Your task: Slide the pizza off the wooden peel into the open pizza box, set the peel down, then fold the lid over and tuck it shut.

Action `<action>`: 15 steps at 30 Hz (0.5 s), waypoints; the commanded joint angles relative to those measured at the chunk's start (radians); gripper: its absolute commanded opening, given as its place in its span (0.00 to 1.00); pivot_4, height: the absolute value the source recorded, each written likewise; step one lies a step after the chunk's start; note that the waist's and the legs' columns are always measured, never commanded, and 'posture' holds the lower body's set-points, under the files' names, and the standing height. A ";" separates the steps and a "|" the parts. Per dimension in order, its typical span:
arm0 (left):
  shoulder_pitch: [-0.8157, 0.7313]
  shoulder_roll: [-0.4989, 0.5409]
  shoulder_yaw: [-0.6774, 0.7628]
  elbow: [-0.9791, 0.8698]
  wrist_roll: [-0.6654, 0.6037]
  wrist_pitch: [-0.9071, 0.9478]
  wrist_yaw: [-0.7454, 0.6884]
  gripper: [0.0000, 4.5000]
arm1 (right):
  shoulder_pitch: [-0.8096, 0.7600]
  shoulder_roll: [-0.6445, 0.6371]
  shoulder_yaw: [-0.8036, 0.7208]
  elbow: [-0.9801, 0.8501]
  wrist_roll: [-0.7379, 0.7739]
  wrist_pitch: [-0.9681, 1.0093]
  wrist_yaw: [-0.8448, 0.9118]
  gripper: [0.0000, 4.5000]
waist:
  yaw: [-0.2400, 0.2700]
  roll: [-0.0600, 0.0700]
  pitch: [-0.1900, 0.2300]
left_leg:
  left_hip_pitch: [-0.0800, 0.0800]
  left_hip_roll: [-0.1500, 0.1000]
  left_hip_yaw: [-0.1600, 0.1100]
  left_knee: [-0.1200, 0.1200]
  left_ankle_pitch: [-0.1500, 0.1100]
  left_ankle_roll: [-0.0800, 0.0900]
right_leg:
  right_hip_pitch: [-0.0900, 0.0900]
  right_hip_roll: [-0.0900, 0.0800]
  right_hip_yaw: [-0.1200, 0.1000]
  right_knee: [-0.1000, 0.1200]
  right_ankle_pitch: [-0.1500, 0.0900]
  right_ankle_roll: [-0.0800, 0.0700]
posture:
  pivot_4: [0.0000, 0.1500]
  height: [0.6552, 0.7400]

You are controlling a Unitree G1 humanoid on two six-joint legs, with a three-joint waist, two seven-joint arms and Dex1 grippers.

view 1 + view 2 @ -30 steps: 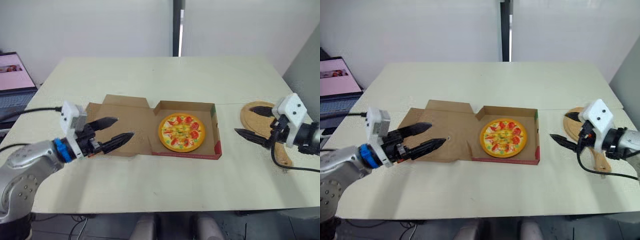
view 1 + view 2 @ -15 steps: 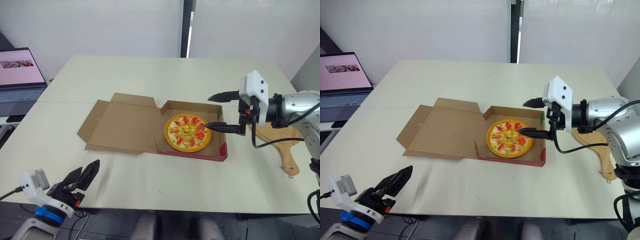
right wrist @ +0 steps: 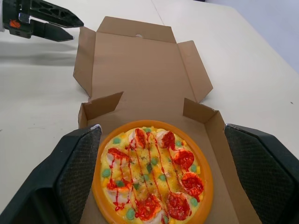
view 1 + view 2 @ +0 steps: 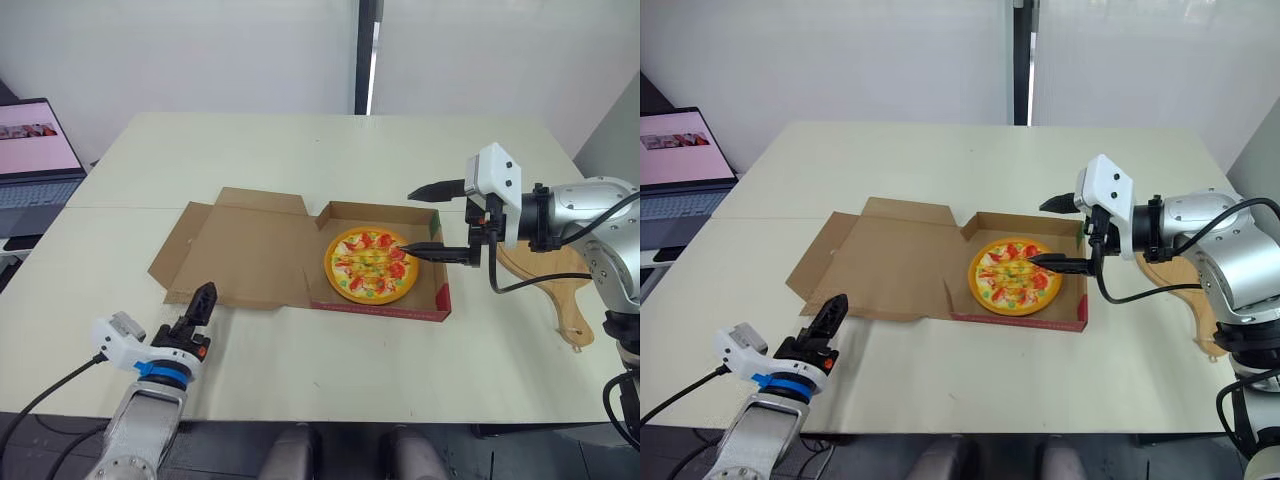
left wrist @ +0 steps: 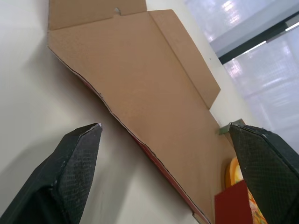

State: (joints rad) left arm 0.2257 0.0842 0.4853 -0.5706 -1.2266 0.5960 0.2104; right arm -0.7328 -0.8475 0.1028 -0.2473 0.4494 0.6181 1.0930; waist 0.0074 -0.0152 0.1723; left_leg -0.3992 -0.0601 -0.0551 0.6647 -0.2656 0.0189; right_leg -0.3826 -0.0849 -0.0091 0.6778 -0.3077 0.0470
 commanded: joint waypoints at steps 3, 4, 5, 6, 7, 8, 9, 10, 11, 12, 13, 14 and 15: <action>-0.044 0.020 0.023 0.059 -0.013 -0.066 0.002 1.00 | -0.020 -0.009 -0.012 -0.022 -0.009 -0.011 0.012 1.00 | -0.001 0.000 0.000 | 0.000 0.000 0.000 0.000 0.000 -0.001 | 0.000 0.000 0.000 0.000 0.000 0.000 | 1.00 0.86; -0.044 0.026 0.027 0.068 -0.016 -0.070 -0.003 1.00 | -0.019 -0.009 -0.013 -0.025 -0.009 -0.008 0.012 1.00 | -0.002 0.000 0.000 | 0.000 0.000 0.000 0.000 0.001 -0.001 | 0.000 0.000 0.000 0.000 0.000 0.000 | 1.00 0.86; -0.043 0.031 0.030 0.075 -0.020 -0.072 -0.008 1.00 | -0.019 -0.009 -0.014 -0.028 -0.009 -0.005 0.012 1.00 | -0.002 0.000 0.000 | 0.000 0.000 0.000 0.000 0.001 -0.001 | 0.000 0.000 0.000 0.000 0.000 0.000 | 1.00 0.86; -0.043 0.036 0.035 0.084 -0.029 -0.074 -0.011 1.00 | -0.020 -0.009 -0.015 -0.031 -0.008 -0.001 0.013 1.00 | -0.001 0.000 0.000 | 0.000 0.000 0.000 0.000 0.001 -0.001 | 0.000 0.000 0.000 0.000 0.000 0.000 | 1.00 0.86; -0.043 0.043 0.040 0.093 -0.038 -0.075 -0.015 1.00 | -0.020 -0.010 -0.016 -0.034 -0.007 0.002 0.012 1.00 | -0.001 0.000 0.000 | 0.000 0.000 0.000 0.000 0.000 -0.001 | 0.000 0.000 0.000 0.000 0.000 0.000 | 1.00 0.86; -0.043 0.053 0.043 0.104 -0.052 -0.073 -0.024 1.00 | -0.021 -0.009 -0.016 -0.037 -0.006 0.005 0.012 1.00 | -0.001 0.000 0.000 | 0.000 0.000 0.000 0.000 0.000 -0.001 | 0.000 0.000 0.000 0.000 0.000 0.000 | 1.00 0.86; -0.043 0.062 0.044 0.113 -0.061 -0.070 -0.033 1.00 | -0.022 -0.009 -0.016 -0.038 -0.006 0.007 0.012 1.00 | -0.001 0.000 0.000 | 0.000 0.000 0.000 0.000 0.000 -0.001 | 0.000 0.000 0.000 0.000 0.000 0.000 | 1.00 0.86; -0.046 0.071 0.046 0.126 -0.072 -0.067 -0.044 1.00 | -0.022 -0.009 -0.016 -0.040 -0.006 0.009 0.012 1.00 | -0.001 0.000 0.000 | 0.000 0.000 0.000 0.000 0.000 -0.001 | 0.000 0.000 0.000 0.000 0.000 0.000 | 1.00 0.86; -0.051 0.079 0.049 0.140 -0.082 -0.065 -0.052 1.00 | -0.023 -0.008 -0.015 -0.040 -0.006 0.010 0.013 1.00 | 0.000 0.000 0.000 | 0.000 0.000 0.000 0.000 0.000 -0.001 | 0.000 0.000 0.000 0.000 0.000 0.000 | 1.00 0.86; -0.056 0.084 0.050 0.152 -0.087 -0.066 -0.055 1.00 | -0.023 -0.008 -0.015 -0.040 -0.006 0.011 0.013 1.00 | 0.000 0.000 0.000 | 0.000 0.000 0.000 0.000 0.000 -0.001 | -0.001 0.000 0.000 0.000 0.000 0.000 | 1.00 0.86; -0.065 0.091 0.051 0.167 -0.101 -0.064 -0.059 1.00 | -0.025 -0.007 -0.015 -0.040 -0.007 0.012 0.014 1.00 | 0.000 0.000 0.000 | 0.000 0.000 -0.001 0.000 0.000 -0.001 | -0.001 0.000 0.000 0.000 0.000 0.000 | 1.00 0.86; -0.072 0.096 0.051 0.179 -0.112 -0.062 -0.061 1.00 | -0.026 -0.007 -0.014 -0.039 -0.008 0.013 0.014 1.00 | 0.000 0.000 0.000 | 0.000 0.000 0.000 0.000 0.000 -0.001 | -0.001 0.000 0.000 0.000 0.000 0.000 | 1.00 0.86; -0.080 0.101 0.049 0.192 -0.115 -0.059 -0.060 1.00 | -0.027 -0.006 -0.013 -0.039 -0.009 0.013 0.015 1.00 | 0.000 0.000 0.000 | 0.000 0.000 -0.001 0.000 0.000 -0.001 | -0.001 0.000 0.000 0.000 0.000 0.000 | 1.00 0.86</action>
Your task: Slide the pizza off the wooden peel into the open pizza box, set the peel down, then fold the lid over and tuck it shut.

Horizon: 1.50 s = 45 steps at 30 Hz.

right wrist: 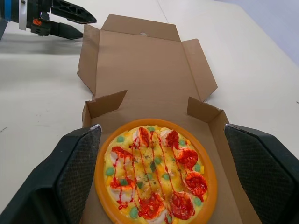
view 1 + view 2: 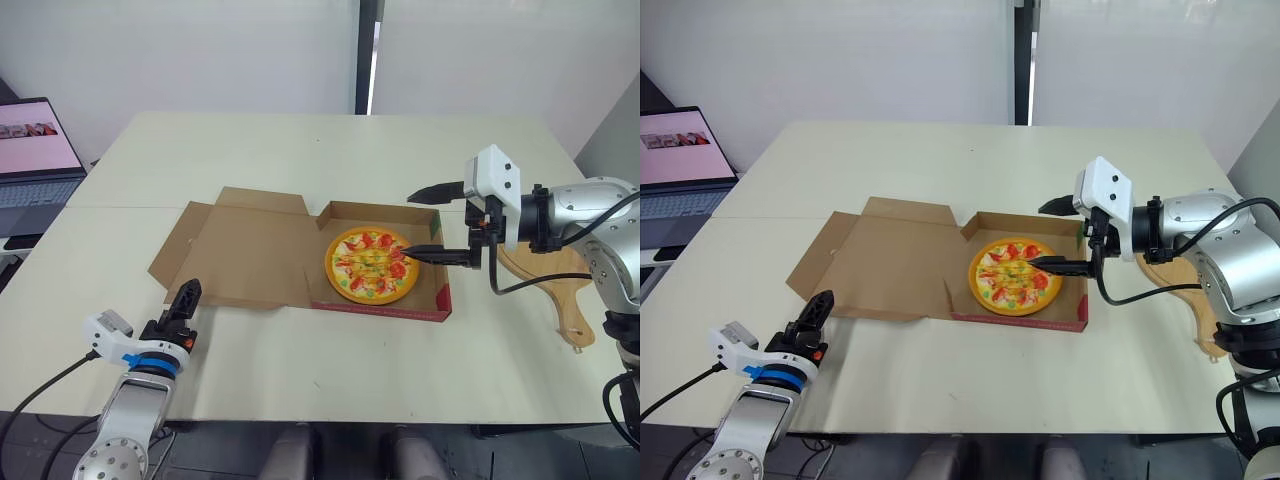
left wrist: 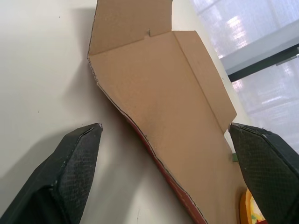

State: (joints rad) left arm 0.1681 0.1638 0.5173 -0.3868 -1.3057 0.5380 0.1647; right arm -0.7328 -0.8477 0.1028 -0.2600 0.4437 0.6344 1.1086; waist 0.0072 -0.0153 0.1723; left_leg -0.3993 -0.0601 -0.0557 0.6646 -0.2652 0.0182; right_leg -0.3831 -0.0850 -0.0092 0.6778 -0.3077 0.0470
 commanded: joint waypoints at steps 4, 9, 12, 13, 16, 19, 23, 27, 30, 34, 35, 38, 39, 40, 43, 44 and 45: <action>-0.041 0.038 0.000 0.036 -0.044 0.014 -0.010 0.87 | -0.030 -0.005 -0.011 -0.026 -0.006 -0.002 0.001 1.00 | 0.000 0.000 0.000 | 0.000 0.000 0.000 0.000 0.000 0.000 | 0.000 0.000 0.000 0.000 0.000 0.000 | 1.00 0.86; -0.052 0.040 -0.014 0.036 -0.045 0.024 -0.012 0.52 | -0.030 -0.004 -0.011 -0.031 -0.005 0.003 -0.002 1.00 | -0.001 0.000 0.000 | 0.000 0.000 0.000 0.000 0.000 0.000 | -0.001 0.000 0.000 0.000 0.000 0.000 | 1.00 0.86; -0.051 0.033 -0.018 0.020 -0.051 0.025 -0.002 0.30 | -0.029 -0.004 -0.013 -0.033 -0.004 0.006 -0.004 1.00 | 0.000 0.000 0.000 | 0.000 0.000 0.000 0.000 0.000 0.000 | -0.001 0.000 0.000 0.000 0.000 0.000 | 1.00 0.86; -0.050 0.032 -0.019 0.015 -0.053 0.024 0.002 0.24 | -0.029 -0.004 -0.014 -0.035 -0.003 0.007 -0.006 1.00 | 0.000 0.000 0.000 | 0.000 0.000 0.000 0.000 0.000 0.000 | -0.001 0.000 0.000 0.000 0.000 0.000 | 1.00 0.86; -0.044 0.031 -0.027 0.005 -0.052 0.030 0.011 0.02 | -0.029 -0.001 -0.016 -0.038 0.000 0.012 -0.009 1.00 | 0.000 0.000 0.000 | 0.000 0.000 0.000 0.000 0.000 0.000 | -0.001 0.000 0.000 0.000 0.000 0.000 | 1.00 0.86; -0.044 0.026 -0.047 0.001 -0.038 0.031 0.009 0.01 | -0.031 0.005 -0.013 -0.039 0.001 0.014 -0.013 1.00 | 0.000 0.000 0.000 | 0.000 0.000 0.000 0.000 0.000 0.000 | -0.001 0.000 0.000 0.000 0.000 0.000 | 1.00 0.86; -0.051 0.016 -0.039 0.001 -0.058 0.010 0.004 0.01 | -0.035 0.009 -0.012 -0.034 -0.002 0.013 -0.012 1.00 | 0.005 0.000 0.000 | 0.000 0.000 0.000 0.000 0.000 0.000 | 0.000 0.000 0.000 0.000 0.000 0.000 | 1.00 0.86; -0.055 0.029 -0.032 0.016 -0.030 0.003 0.008 0.14 | -0.036 0.013 -0.011 -0.033 -0.003 0.014 -0.014 1.00 | 0.009 0.000 0.000 | -0.001 0.000 0.000 0.000 0.000 0.000 | 0.000 0.000 0.000 -0.001 0.000 0.000 | 1.00 0.86; -0.058 0.041 -0.050 0.008 -0.027 0.022 0.003 0.35 | -0.035 0.017 -0.012 -0.033 -0.003 0.014 -0.016 1.00 | 0.010 0.000 0.000 | -0.001 0.000 0.000 0.000 0.000 0.000 | -0.001 0.000 0.000 -0.001 0.000 0.000 | 1.00 0.86; -0.057 0.039 -0.057 -0.005 -0.036 0.021 0.007 0.41 | -0.033 0.018 -0.013 -0.034 -0.003 0.014 -0.018 1.00 | 0.011 -0.001 0.000 | -0.001 0.000 0.000 0.000 0.000 0.000 | -0.001 0.000 0.000 -0.001 0.000 0.000 | 1.00 0.86; -0.057 0.037 -0.057 -0.006 -0.043 0.022 0.013 0.41 | -0.033 0.018 -0.013 -0.034 -0.003 0.014 -0.018 1.00 | 0.012 -0.001 0.000 | -0.001 0.000 0.000 0.000 0.000 0.000 | -0.001 0.000 0.000 -0.001 0.000 0.000 | 1.00 0.86; -0.054 0.035 -0.056 -0.004 -0.064 0.028 0.031 0.41 | -0.034 0.018 -0.012 -0.034 -0.002 0.013 -0.019 1.00 | 0.012 -0.001 0.000 | -0.001 0.000 0.000 -0.001 0.000 0.000 | -0.001 0.000 0.000 -0.001 0.000 0.000 | 1.00 0.86; -0.055 0.035 -0.055 -0.001 -0.070 0.029 0.035 0.41 | -0.034 0.018 -0.012 -0.033 -0.002 0.013 -0.019 1.00 | 0.012 -0.001 0.000 | -0.001 0.000 0.000 -0.001 0.000 0.000 | -0.001 0.000 0.000 -0.001 0.000 0.000 | 1.00 0.86; -0.056 0.035 -0.052 0.002 -0.076 0.029 0.038 0.41 | -0.034 0.018 -0.011 -0.032 -0.002 0.012 -0.019 1.00 | 0.012 -0.001 0.000 | -0.001 0.000 0.000 -0.001 0.000 0.000 | -0.001 0.000 0.000 -0.001 0.000 0.000 | 1.00 0.86; -0.063 0.033 -0.049 0.013 -0.119 0.033 0.058 0.41 | -0.036 0.018 -0.010 -0.030 -0.003 0.011 -0.016 1.00 | 0.012 -0.001 0.000 | -0.001 0.000 0.000 -0.001 0.000 0.000 | -0.001 0.000 0.000 -0.001 0.000 0.000 | 1.00 0.86; -0.064 0.036 -0.051 0.014 -0.130 0.037 0.060 0.41 | -0.036 0.018 -0.009 -0.029 -0.003 0.009 -0.015 1.00 | 0.012 -0.001 0.000 | -0.001 0.000 0.000 -0.001 0.000 0.000 | -0.001 0.000 0.000 -0.001 0.000 0.000 | 1.00 0.86; -0.065 0.039 -0.053 0.015 -0.136 0.038 0.061 0.41 | -0.037 0.019 -0.008 -0.028 -0.004 0.008 -0.015 1.00 | 0.013 -0.001 0.000 | -0.001 0.000 0.000 -0.001 0.000 0.000 | -0.001 0.000 0.000 -0.001 0.000 0.000 | 1.00 0.86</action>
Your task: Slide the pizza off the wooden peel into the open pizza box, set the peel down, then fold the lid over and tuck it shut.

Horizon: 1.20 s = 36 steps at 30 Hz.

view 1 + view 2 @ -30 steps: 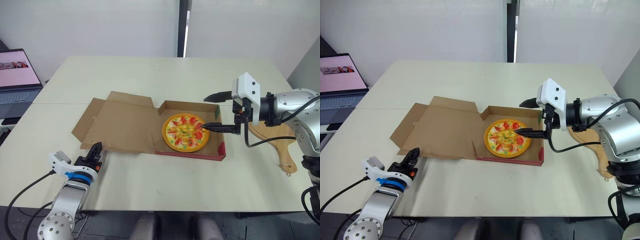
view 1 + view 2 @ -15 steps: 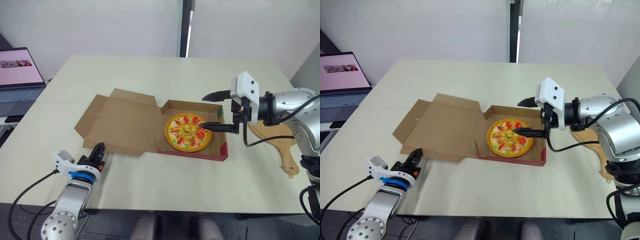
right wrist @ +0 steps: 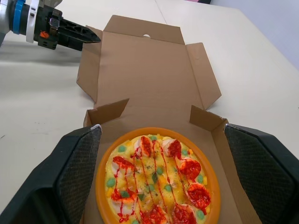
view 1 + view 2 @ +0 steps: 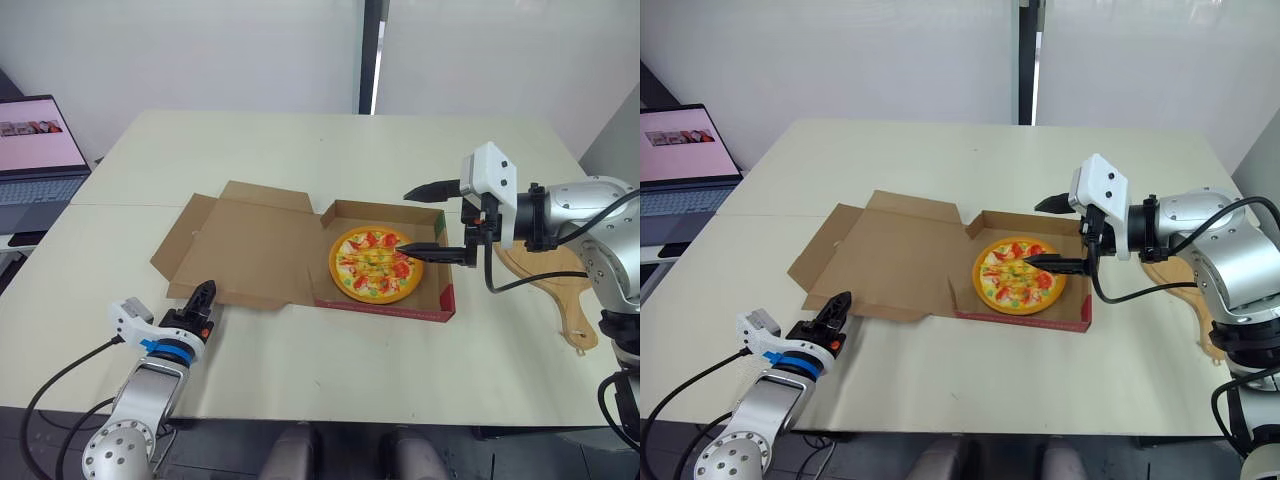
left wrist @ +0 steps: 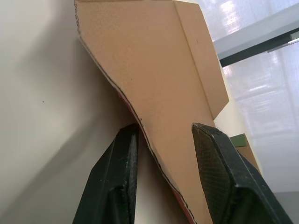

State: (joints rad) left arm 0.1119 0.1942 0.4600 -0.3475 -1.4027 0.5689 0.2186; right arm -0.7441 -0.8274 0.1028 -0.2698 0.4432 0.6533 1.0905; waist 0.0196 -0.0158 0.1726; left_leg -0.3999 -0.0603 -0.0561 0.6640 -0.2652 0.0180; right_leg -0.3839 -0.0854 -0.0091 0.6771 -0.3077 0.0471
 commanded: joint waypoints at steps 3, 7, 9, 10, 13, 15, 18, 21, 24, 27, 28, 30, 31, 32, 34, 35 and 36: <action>-0.011 0.010 0.007 -0.021 -0.040 0.002 0.017 0.28 | -0.027 -0.003 -0.009 -0.019 -0.001 -0.009 0.005 1.00 | 0.000 0.000 0.000 | 0.000 0.000 0.000 0.000 0.000 0.000 | 0.000 0.000 0.000 0.000 0.000 0.000 | 1.00 0.86; -0.011 0.016 0.017 -0.019 -0.035 -0.005 0.020 0.01 | -0.021 -0.004 -0.012 -0.026 0.004 -0.008 0.008 1.00 | 0.000 0.000 0.000 | 0.000 0.000 0.000 0.000 0.000 0.000 | 0.000 0.000 0.000 0.000 0.000 0.000 | 1.00 0.86; -0.005 0.013 0.015 -0.032 -0.038 -0.006 0.025 0.01 | -0.017 -0.004 -0.013 -0.028 0.004 -0.010 0.010 1.00 | 0.000 0.000 0.000 | 0.000 0.000 0.000 0.000 0.000 0.000 | 0.000 0.000 0.000 0.000 0.000 0.000 | 1.00 0.86; 0.000 0.009 0.012 -0.043 -0.042 -0.006 0.029 0.01 | -0.016 -0.004 -0.013 -0.028 0.004 -0.012 0.009 1.00 | 0.000 0.000 0.000 | 0.000 0.000 0.000 0.000 0.000 0.000 | 0.000 0.000 0.000 0.000 0.000 0.000 | 1.00 0.86; 0.015 0.008 -0.003 -0.076 -0.038 -0.001 0.037 0.01 | -0.014 -0.001 -0.014 -0.027 0.003 -0.015 0.007 1.00 | -0.001 0.000 0.000 | 0.000 0.000 0.000 0.000 0.000 0.000 | 0.000 0.000 0.000 -0.001 0.000 0.000 | 1.00 0.86; 0.018 0.012 -0.008 -0.085 -0.031 0.000 0.037 0.01 | -0.011 0.002 -0.013 -0.027 0.002 -0.018 0.005 1.00 | 0.000 0.000 0.000 | 0.000 0.000 0.000 0.000 0.000 0.000 | 0.000 0.000 0.000 -0.001 0.000 0.000 | 1.00 0.86; 0.009 0.048 -0.019 -0.104 0.001 0.011 0.023 0.01 | -0.006 0.003 -0.013 -0.021 -0.006 -0.028 0.001 1.00 | 0.001 0.000 0.000 | 0.000 0.000 0.000 -0.001 0.000 0.000 | 0.000 0.000 0.000 -0.001 0.000 0.000 | 1.00 0.86; -0.015 0.108 -0.026 -0.122 0.033 0.022 0.006 0.01 | -0.005 0.005 -0.014 -0.014 -0.013 -0.034 -0.009 1.00 | 0.001 -0.001 0.000 | 0.000 0.000 0.000 -0.001 0.000 0.000 | 0.000 0.000 0.000 -0.001 0.000 0.000 | 1.00 0.86; -0.041 0.165 -0.033 -0.145 0.040 0.036 -0.005 0.01 | -0.003 0.009 -0.019 -0.014 -0.016 -0.034 -0.019 1.00 | 0.001 -0.001 0.001 | 0.000 0.000 0.000 -0.001 0.000 0.000 | 0.000 0.000 0.000 -0.001 0.000 0.000 | 1.00 0.86; -0.065 0.229 -0.051 -0.191 0.050 0.062 -0.020 0.01 | 0.002 0.023 -0.028 -0.009 -0.030 -0.032 -0.052 1.00 | 0.000 -0.001 0.001 | 0.000 0.000 0.000 -0.001 0.000 -0.001 | 0.000 0.000 0.000 -0.001 0.000 0.000 | 1.00 0.86; -0.070 0.242 -0.055 -0.202 0.050 0.066 -0.021 0.01 | 0.002 0.026 -0.029 -0.007 -0.036 -0.032 -0.060 1.00 | 0.000 -0.001 0.001 | 0.000 0.000 0.000 -0.001 0.001 -0.002 | 0.000 0.000 0.000 -0.001 0.000 0.000 | 1.00 0.86; -0.081 0.276 -0.064 -0.238 0.044 0.079 -0.028 0.01 | 0.000 0.036 -0.029 0.013 -0.066 -0.041 -0.099 1.00 | 0.000 -0.001 0.001 | 0.000 0.000 0.000 -0.001 0.002 -0.003 | 0.000 0.000 0.000 -0.001 0.000 0.000 | 1.00 0.86; -0.086 0.302 -0.069 -0.259 0.054 0.088 -0.044 0.01 | 0.001 0.039 -0.027 0.025 -0.086 -0.049 -0.120 1.00 | 0.001 -0.002 0.001 | 0.000 0.000 0.000 -0.001 0.002 -0.003 | 0.000 0.000 0.000 -0.001 0.000 0.000 | 1.00 0.86; -0.087 0.327 -0.074 -0.276 0.064 0.096 -0.062 0.01 | 0.000 0.043 -0.024 0.039 -0.105 -0.052 -0.142 1.00 | 0.000 -0.003 0.002 | 0.000 0.000 0.000 -0.001 0.002 -0.003 | -0.001 0.000 0.000 -0.001 0.000 0.000 | 1.00 0.86; -0.086 0.358 -0.078 -0.293 0.074 0.100 -0.085 0.01 | -0.004 0.049 -0.015 0.072 -0.147 -0.061 -0.177 1.00 | 0.000 -0.003 0.002 | 0.000 0.000 0.000 -0.002 0.002 -0.003 | -0.001 0.000 0.000 -0.001 0.000 0.000 | 1.00 0.86; -0.085 0.366 -0.078 -0.295 0.076 0.100 -0.091 0.01 | -0.008 0.052 -0.008 0.092 -0.169 -0.071 -0.191 1.00 | 0.000 -0.003 0.002 | 0.000 0.000 0.000 -0.002 0.002 -0.004 | -0.001 0.000 0.000 -0.001 0.000 0.000 | 1.00 0.86; -0.085 0.372 -0.077 -0.296 0.077 0.098 -0.095 0.01 | -0.011 0.055 -0.004 0.104 -0.185 -0.078 -0.199 1.00 | 0.001 -0.002 0.002 | 0.000 0.000 0.000 -0.002 0.002 -0.004 | -0.001 0.000 0.000 -0.001 0.000 0.000 | 1.00 0.86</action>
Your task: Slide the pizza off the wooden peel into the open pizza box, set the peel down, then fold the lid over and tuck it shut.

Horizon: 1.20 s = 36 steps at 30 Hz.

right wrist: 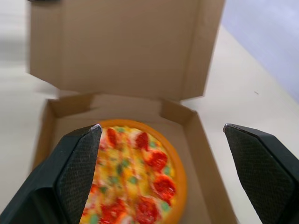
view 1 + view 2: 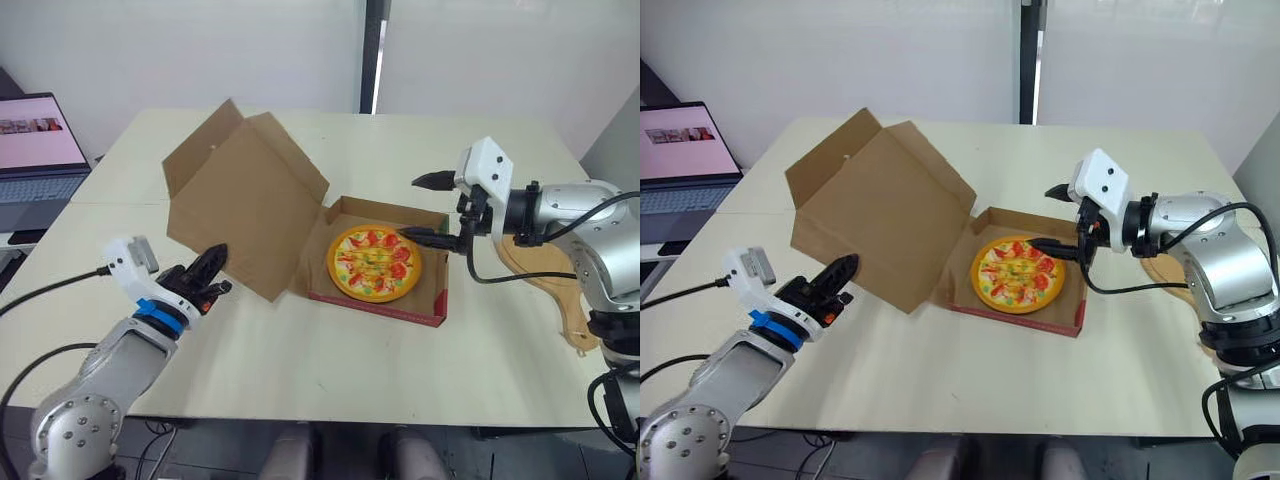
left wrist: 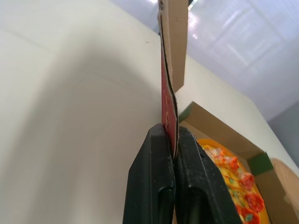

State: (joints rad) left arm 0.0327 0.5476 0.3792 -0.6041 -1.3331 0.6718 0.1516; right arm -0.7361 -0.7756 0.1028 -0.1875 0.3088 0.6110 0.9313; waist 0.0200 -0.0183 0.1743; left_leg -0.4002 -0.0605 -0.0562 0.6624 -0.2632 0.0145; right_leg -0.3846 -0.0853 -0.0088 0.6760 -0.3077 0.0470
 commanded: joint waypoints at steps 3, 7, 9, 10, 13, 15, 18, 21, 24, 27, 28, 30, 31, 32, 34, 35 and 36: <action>-0.005 0.040 -0.003 -0.039 0.037 -0.003 -0.066 0.01 | -0.068 0.021 0.055 0.133 -0.157 -0.110 -0.077 1.00 | -0.003 0.000 0.000 | 0.000 0.000 0.000 0.000 0.000 0.000 | 0.000 0.000 0.000 0.000 0.000 0.000 | 1.00 0.86; -0.008 0.026 -0.022 -0.051 0.066 -0.011 -0.074 0.00 | -0.202 0.059 0.199 0.411 -0.363 -0.321 -0.097 0.70 | -0.017 0.000 0.000 | 0.000 0.000 0.000 -0.001 0.001 -0.002 | -0.001 0.001 0.000 0.001 0.000 0.000 | 1.00 0.86; -0.010 0.018 -0.033 -0.054 0.078 -0.013 -0.078 0.00 | -0.282 0.090 0.256 0.584 -0.442 -0.421 -0.102 0.54 | -0.022 0.000 0.000 | 0.000 0.000 0.000 -0.001 0.002 -0.002 | -0.001 0.001 0.000 0.001 0.000 0.000 | 1.00 0.86; -0.011 0.016 -0.037 -0.054 0.083 -0.014 -0.080 0.00 | -0.324 0.109 0.281 0.670 -0.479 -0.468 -0.107 0.46 | -0.022 0.000 0.001 | 0.000 0.000 0.000 -0.001 0.002 -0.003 | -0.001 0.001 0.000 0.001 0.000 0.000 | 1.00 0.86; -0.019 0.015 -0.052 -0.047 0.106 -0.013 -0.101 0.00 | -0.446 0.169 0.332 0.931 -0.571 -0.590 -0.139 0.22 | -0.022 -0.001 0.001 | 0.000 0.000 0.000 -0.001 0.002 -0.003 | -0.001 0.001 0.000 0.002 0.000 0.000 | 1.00 0.86; -0.028 0.010 -0.057 -0.042 0.118 -0.016 -0.108 0.00 | -0.520 0.203 0.364 1.100 -0.631 -0.656 -0.161 0.06 | -0.021 -0.001 0.001 | 0.000 0.000 0.000 -0.001 0.002 -0.003 | -0.001 0.001 0.000 0.002 0.000 0.000 | 1.00 0.86; -0.040 0.003 -0.063 -0.036 0.130 -0.018 -0.110 0.00 | -0.591 0.239 0.396 1.279 -0.698 -0.729 -0.193 0.00 | -0.020 -0.001 0.002 | 0.000 0.000 0.000 0.000 0.002 -0.003 | -0.001 0.001 0.000 0.001 0.000 0.000 | 1.00 0.86; -0.050 -0.002 -0.066 -0.037 0.139 -0.017 -0.117 0.00 | -0.625 0.271 0.420 1.401 -0.749 -0.764 -0.186 0.00 | -0.022 -0.001 0.002 | 0.000 0.000 0.000 -0.001 0.002 -0.003 | -0.001 0.001 0.000 0.002 0.000 0.000 | 1.00 0.86; -0.062 -0.004 -0.068 -0.040 0.142 -0.014 -0.121 0.00 | -0.635 0.285 0.423 1.462 -0.776 -0.785 -0.146 0.00 | -0.024 -0.001 0.002 | 0.000 0.000 0.000 -0.001 0.002 -0.004 | -0.002 0.001 0.000 0.002 0.000 0.000 | 1.00 0.86; -0.080 0.001 -0.070 -0.037 0.147 -0.013 -0.129 0.00 | -0.632 0.286 0.424 1.485 -0.787 -0.809 -0.070 0.00 | -0.025 -0.001 0.002 | 0.000 0.000 0.000 -0.001 0.002 -0.004 | -0.003 0.001 0.001 0.003 0.000 0.000 | 1.00 0.86; -0.086 0.002 -0.070 -0.035 0.149 -0.013 -0.132 0.00 | -0.631 0.284 0.423 1.487 -0.789 -0.817 -0.048 0.00 | -0.025 -0.001 0.002 | 0.000 0.000 0.000 -0.001 0.002 -0.004 | -0.003 0.001 0.000 0.003 0.000 0.000 | 1.00 0.86; -0.104 0.005 -0.071 -0.023 0.157 -0.011 -0.142 0.00 | -0.628 0.277 0.420 1.486 -0.792 -0.838 0.000 0.00 | -0.024 -0.001 0.002 | 0.000 0.000 0.000 -0.001 0.002 -0.004 | -0.002 0.001 0.000 0.003 0.000 0.000 | 1.00 0.86; -0.117 0.009 -0.073 -0.012 0.165 -0.009 -0.152 0.00 | -0.627 0.275 0.412 1.484 -0.787 -0.844 0.031 0.00 | -0.024 -0.001 0.002 | 0.000 0.000 0.000 -0.001 0.002 -0.004 | -0.002 0.001 0.000 0.003 0.000 0.000 | 1.00 0.86; -0.132 0.015 -0.078 0.000 0.173 -0.007 -0.167 0.00 | -0.626 0.272 0.405 1.481 -0.781 -0.851 0.063 0.00 | -0.023 -0.001 0.002 | 0.000 0.000 0.000 -0.001 0.002 -0.004 | -0.002 0.001 0.000 0.003 0.000 0.000 | 1.00 0.86; -0.172 0.030 -0.087 0.036 0.191 -0.001 -0.204 0.00 | -0.622 0.257 0.402 1.474 -0.781 -0.870 0.123 0.00 | -0.023 -0.001 0.002 | 0.000 0.000 0.000 0.000 0.002 -0.004 | -0.002 0.001 0.000 0.003 0.000 0.000 | 1.00 0.86; -0.195 0.037 -0.090 0.060 0.200 0.002 -0.225 0.00 | -0.621 0.247 0.402 1.470 -0.786 -0.878 0.145 0.00 | -0.022 -0.001 0.002 | 0.000 0.000 0.000 0.000 0.002 -0.004 | -0.002 0.002 0.000 0.003 0.000 0.000 | 1.00 0.86; -0.218 0.046 -0.095 0.084 0.212 0.003 -0.248 0.00 | -0.621 0.235 0.405 1.468 -0.794 -0.887 0.161 0.00 | -0.022 -0.001 0.002 | 0.000 0.000 0.000 -0.001 0.002 -0.004 | -0.002 0.002 0.000 0.003 0.000 0.000 | 1.00 0.86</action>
State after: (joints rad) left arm -0.1558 0.5763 0.2870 -0.5262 -1.1330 0.6803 -0.0532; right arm -1.3535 -0.5246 0.5104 1.2888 -0.4807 -0.2551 1.0343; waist -0.0016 -0.0192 0.1762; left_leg -0.4000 -0.0605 -0.0569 0.6620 -0.2608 0.0105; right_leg -0.3866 -0.0835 -0.0094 0.6794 -0.3076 0.0466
